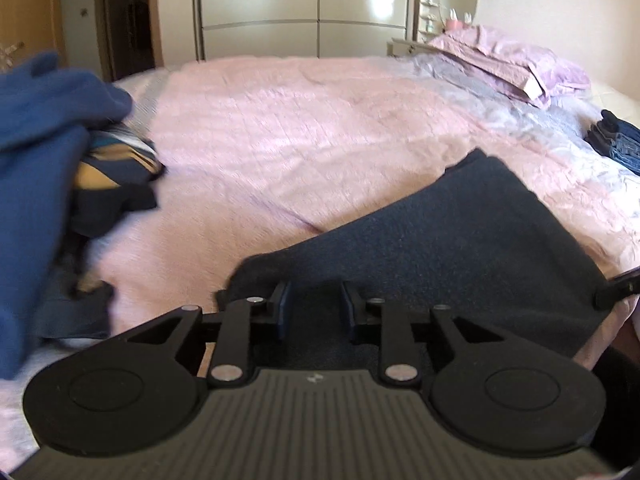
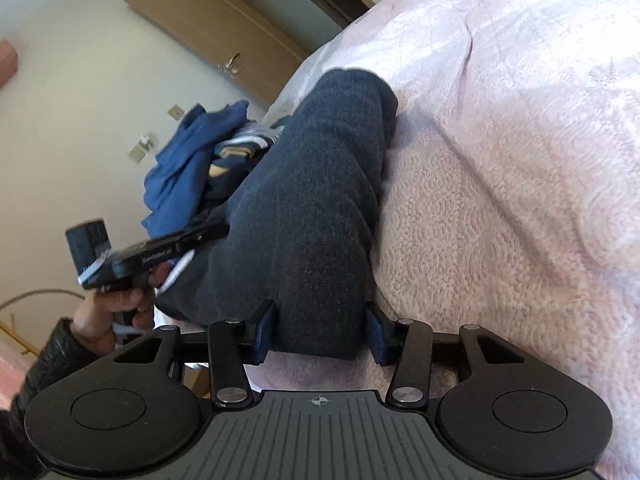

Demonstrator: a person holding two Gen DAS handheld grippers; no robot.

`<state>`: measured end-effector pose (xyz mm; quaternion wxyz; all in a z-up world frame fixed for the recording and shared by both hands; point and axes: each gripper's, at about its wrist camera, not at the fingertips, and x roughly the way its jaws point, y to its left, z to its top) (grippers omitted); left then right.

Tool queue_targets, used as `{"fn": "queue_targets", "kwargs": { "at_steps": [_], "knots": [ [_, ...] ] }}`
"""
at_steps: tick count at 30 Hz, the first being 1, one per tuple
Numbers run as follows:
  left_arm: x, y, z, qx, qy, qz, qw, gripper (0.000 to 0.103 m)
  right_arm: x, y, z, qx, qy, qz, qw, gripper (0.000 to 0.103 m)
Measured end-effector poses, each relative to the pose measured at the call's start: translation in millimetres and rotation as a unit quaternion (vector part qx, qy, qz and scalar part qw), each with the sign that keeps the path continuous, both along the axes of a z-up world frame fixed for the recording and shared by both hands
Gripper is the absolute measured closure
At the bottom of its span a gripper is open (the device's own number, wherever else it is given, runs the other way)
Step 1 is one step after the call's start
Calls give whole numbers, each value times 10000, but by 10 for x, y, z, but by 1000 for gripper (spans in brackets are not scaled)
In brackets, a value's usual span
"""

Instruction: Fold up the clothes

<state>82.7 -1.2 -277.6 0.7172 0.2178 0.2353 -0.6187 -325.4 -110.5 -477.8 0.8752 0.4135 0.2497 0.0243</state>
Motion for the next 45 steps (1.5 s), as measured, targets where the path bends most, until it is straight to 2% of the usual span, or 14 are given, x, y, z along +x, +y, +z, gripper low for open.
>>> {"fn": "queue_targets", "kwargs": {
  "at_steps": [5,7,9,11,14,23,25,27,29,32,36,39,42,45],
  "knots": [
    [-184,288,164,-174,-203,-353,9990,68,-101,-128,2,365,-271,-398,9982,45],
    [-255,351,76,-5,-268,-588,9979,67,-10,-143,-42,506,-281,-435,9974,45],
    [-294,390,-132,346,-577,-691,9953,65,103,-117,-83,631,-336,-394,9967,45],
    [-222,468,-283,277,-472,-650,9964,65,154,-81,-82,704,-380,-397,9960,44],
    [-97,490,-240,135,-24,-466,9988,65,184,-40,-69,799,-459,-406,9949,41],
    [-50,477,-248,107,-74,-620,9980,65,178,90,-109,724,-492,-525,9948,40],
    [-175,494,-190,96,-324,-636,9974,68,254,161,-37,609,-517,-483,9956,40],
    [-340,470,-129,80,-527,-839,9950,68,309,190,8,490,-465,-525,9963,60],
    [-477,363,-128,148,-563,-1038,9929,68,279,115,0,713,-495,-617,9943,71],
    [-692,124,-202,340,-647,-1127,9909,69,188,-22,81,1007,-730,-647,9901,78],
    [-1012,-105,-14,97,-350,-1306,9908,71,118,-262,490,827,-942,-557,9905,80],
    [-1355,-299,162,-381,49,-1590,9865,71,-82,-578,1050,211,-1098,-609,9919,80],
    [-1736,-537,309,-934,418,-1914,9762,71,-338,-803,1759,-840,-1091,-694,9880,80],
    [-1967,-700,435,-1391,802,-2009,9664,70,-525,-812,2557,-2229,-956,-757,9672,80]
  ]
}}
